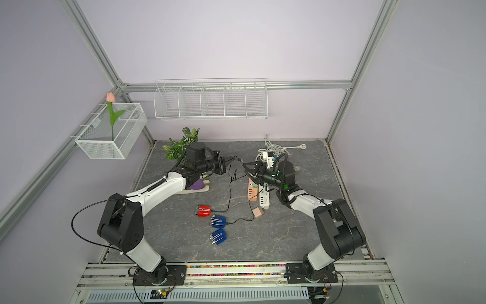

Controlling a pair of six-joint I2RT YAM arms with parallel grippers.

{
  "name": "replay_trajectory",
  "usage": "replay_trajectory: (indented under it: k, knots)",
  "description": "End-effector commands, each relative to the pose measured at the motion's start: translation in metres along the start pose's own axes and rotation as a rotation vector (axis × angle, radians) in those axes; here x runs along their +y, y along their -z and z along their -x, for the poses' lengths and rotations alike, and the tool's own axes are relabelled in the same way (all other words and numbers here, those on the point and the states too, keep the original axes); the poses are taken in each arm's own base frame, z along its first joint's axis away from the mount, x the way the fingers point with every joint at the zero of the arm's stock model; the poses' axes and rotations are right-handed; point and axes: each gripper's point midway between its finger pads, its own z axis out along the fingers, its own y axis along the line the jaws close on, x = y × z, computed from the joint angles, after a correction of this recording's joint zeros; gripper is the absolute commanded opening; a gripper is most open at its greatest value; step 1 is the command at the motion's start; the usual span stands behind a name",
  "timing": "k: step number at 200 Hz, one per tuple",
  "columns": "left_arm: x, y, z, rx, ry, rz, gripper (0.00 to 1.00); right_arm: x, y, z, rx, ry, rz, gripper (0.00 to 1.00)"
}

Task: Charge the electric shaver
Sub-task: Pick up the charging cable from the center of the board.

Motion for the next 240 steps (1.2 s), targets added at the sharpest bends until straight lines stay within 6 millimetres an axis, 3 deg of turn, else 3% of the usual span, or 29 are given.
replay_trajectory:
  k: [1, 48, 116, 138, 185, 216, 221, 240]
  knots:
    - [-0.012, 0.004, -0.009, 0.031, 0.061, -0.030, 0.00, 0.007, -0.008, 0.021, -0.087, -0.112, 0.115, 0.62]
    - [-0.012, 0.003, -0.009, 0.036, 0.068, -0.033, 0.00, -0.001, -0.028, 0.044, -0.176, -0.248, 0.199, 0.58]
    - [-0.006, 0.002, -0.006, 0.033, 0.074, -0.025, 0.00, -0.002, -0.046, 0.038, -0.202, -0.331, 0.256, 0.43]
    - [-0.006, 0.002, -0.006, 0.031, 0.074, -0.026, 0.00, -0.003, -0.045, 0.042, -0.219, -0.331, 0.260, 0.31]
    - [-0.003, 0.007, -0.006, 0.024, 0.078, -0.025, 0.00, -0.002, -0.036, 0.052, -0.267, -0.321, 0.265, 0.25]
    - [-0.002, 0.009, -0.008, 0.028, 0.078, -0.021, 0.00, 0.005, -0.038, 0.053, -0.263, -0.317, 0.282, 0.11]
    - [-0.001, 0.009, -0.007, 0.026, 0.078, -0.019, 0.00, 0.017, -0.041, 0.056, -0.259, -0.305, 0.308, 0.07]
    - [0.001, 0.010, -0.006, 0.019, 0.079, -0.020, 0.00, 0.017, -0.037, 0.056, -0.269, -0.307, 0.305, 0.07]
